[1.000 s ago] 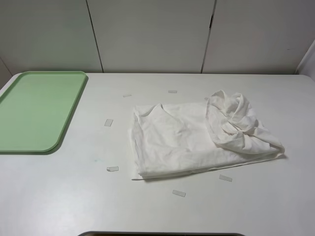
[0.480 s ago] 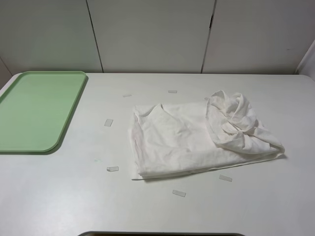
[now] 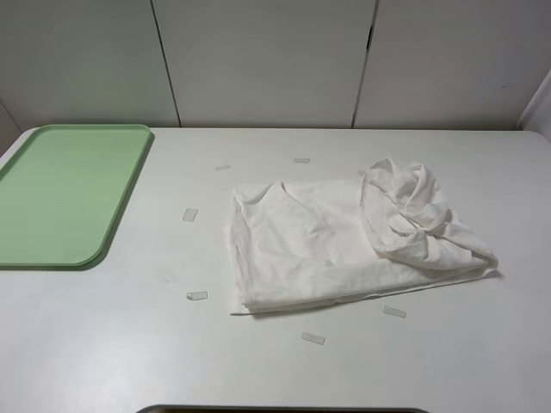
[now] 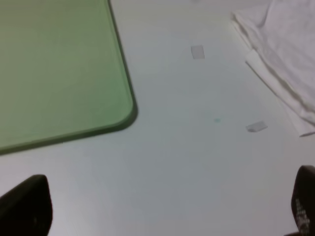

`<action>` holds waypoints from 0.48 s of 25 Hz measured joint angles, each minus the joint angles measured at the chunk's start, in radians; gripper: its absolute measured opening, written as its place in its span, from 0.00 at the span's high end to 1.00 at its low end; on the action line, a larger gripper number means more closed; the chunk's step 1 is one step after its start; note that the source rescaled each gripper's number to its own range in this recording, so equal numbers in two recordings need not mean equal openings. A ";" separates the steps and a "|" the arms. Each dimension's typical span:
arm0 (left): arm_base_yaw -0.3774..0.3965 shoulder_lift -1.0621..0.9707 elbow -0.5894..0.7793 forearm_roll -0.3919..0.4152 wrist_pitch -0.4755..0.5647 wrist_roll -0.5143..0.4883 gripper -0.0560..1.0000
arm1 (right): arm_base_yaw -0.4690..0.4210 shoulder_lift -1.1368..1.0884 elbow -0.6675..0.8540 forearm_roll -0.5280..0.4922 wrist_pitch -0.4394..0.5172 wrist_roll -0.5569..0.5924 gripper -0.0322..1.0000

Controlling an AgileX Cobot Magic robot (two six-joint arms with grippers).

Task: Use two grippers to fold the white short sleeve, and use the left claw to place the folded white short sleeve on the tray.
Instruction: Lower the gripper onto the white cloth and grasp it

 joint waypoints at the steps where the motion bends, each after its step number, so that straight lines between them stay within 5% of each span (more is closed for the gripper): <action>1: 0.000 0.010 -0.002 0.000 0.001 -0.021 0.03 | 0.000 0.000 0.000 0.000 0.000 0.000 0.00; 12: 0.000 0.642 -0.190 -0.033 -0.105 -0.106 0.03 | 0.000 0.000 0.000 0.001 0.000 0.000 0.00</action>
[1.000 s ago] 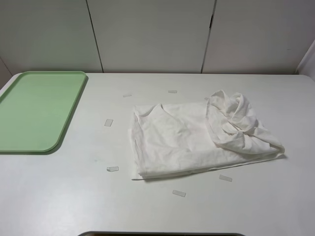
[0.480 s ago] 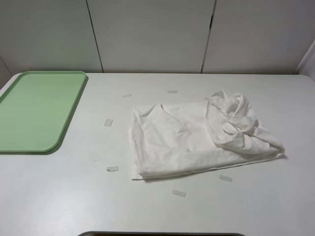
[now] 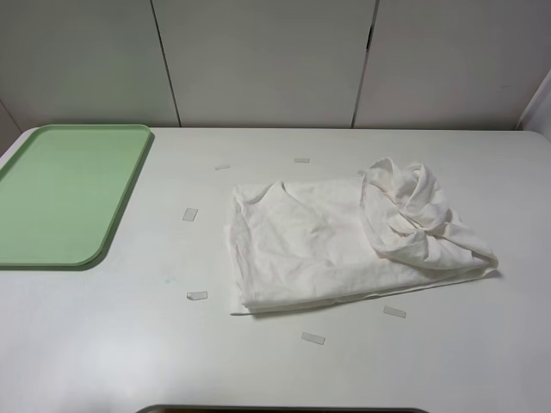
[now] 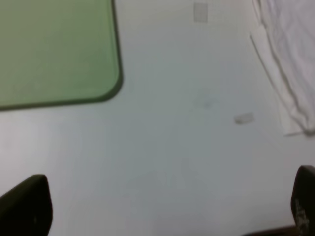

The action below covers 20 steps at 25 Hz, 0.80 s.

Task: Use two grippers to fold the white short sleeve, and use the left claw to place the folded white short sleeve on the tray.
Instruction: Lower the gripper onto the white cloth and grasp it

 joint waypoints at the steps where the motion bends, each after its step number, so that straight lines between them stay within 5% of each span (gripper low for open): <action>1: 0.000 0.075 -0.016 -0.019 -0.032 0.001 0.03 | 0.000 0.000 0.000 0.000 0.000 0.000 0.00; 7: 0.000 0.374 -0.059 -0.194 -0.230 0.131 0.03 | 0.000 0.000 0.000 0.000 0.000 0.000 0.00; 9: -0.013 0.522 -0.060 -0.335 -0.340 0.244 0.03 | 0.000 0.000 0.000 0.000 0.000 0.000 0.00; 20: -0.271 0.915 -0.069 -0.603 -0.676 0.321 0.03 | 0.000 0.000 0.000 0.000 0.000 0.000 0.00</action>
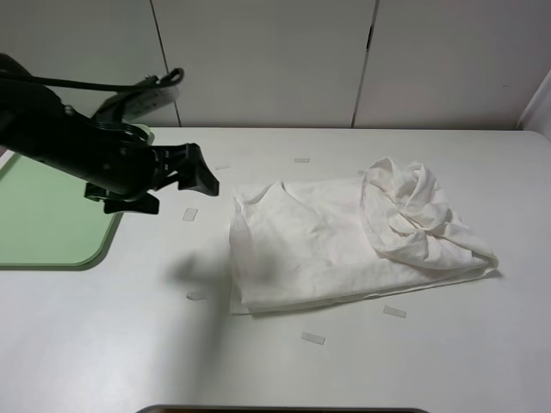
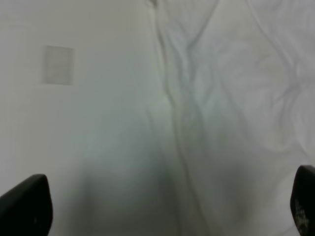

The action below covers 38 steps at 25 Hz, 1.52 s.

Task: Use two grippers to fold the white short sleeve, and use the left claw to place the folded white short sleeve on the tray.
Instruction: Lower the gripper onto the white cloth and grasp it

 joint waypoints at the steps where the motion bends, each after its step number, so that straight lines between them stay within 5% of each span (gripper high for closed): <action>1: -0.016 0.018 -0.005 -0.014 -0.016 0.000 0.03 | 0.000 0.000 0.000 0.000 0.000 0.000 0.00; 6: -0.139 0.162 -0.060 -0.103 -0.089 -0.009 0.03 | 0.000 0.000 0.000 0.000 0.000 0.000 0.00; 12: -0.210 0.278 -0.103 -0.119 -0.107 -0.084 0.03 | 0.000 0.000 0.000 0.000 0.000 0.000 0.00; 38: -0.260 0.476 -0.253 -0.120 -0.184 -0.105 0.03 | 0.000 0.000 0.000 0.000 0.000 0.000 0.00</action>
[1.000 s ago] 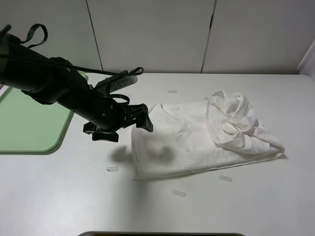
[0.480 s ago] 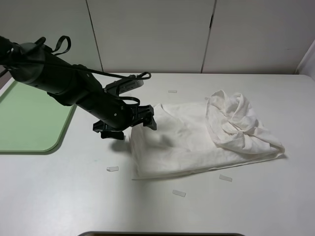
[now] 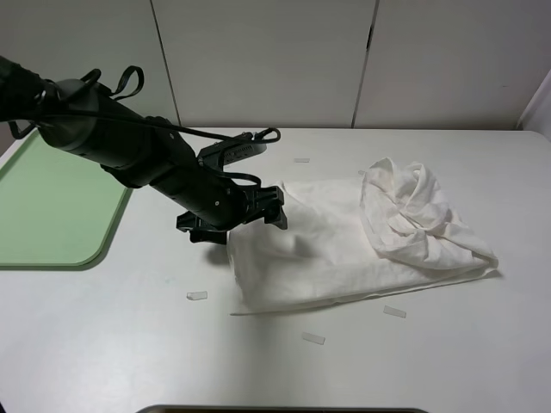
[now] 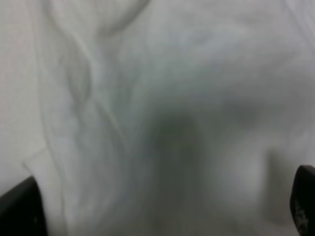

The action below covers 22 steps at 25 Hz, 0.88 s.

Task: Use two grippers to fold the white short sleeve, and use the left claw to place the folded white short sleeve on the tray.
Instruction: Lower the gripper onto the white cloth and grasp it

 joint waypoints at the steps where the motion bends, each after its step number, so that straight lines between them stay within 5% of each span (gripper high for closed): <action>1: -0.006 0.000 0.000 0.000 -0.005 -0.002 0.03 | 0.000 0.000 0.000 0.000 0.000 0.000 0.00; 13: -0.070 0.000 0.000 0.000 -0.089 -0.008 0.05 | 0.000 0.000 0.000 0.000 0.000 0.000 0.00; 22: -0.070 0.000 0.000 0.000 -0.099 -0.009 0.35 | 0.000 0.000 0.000 0.000 0.000 0.000 0.00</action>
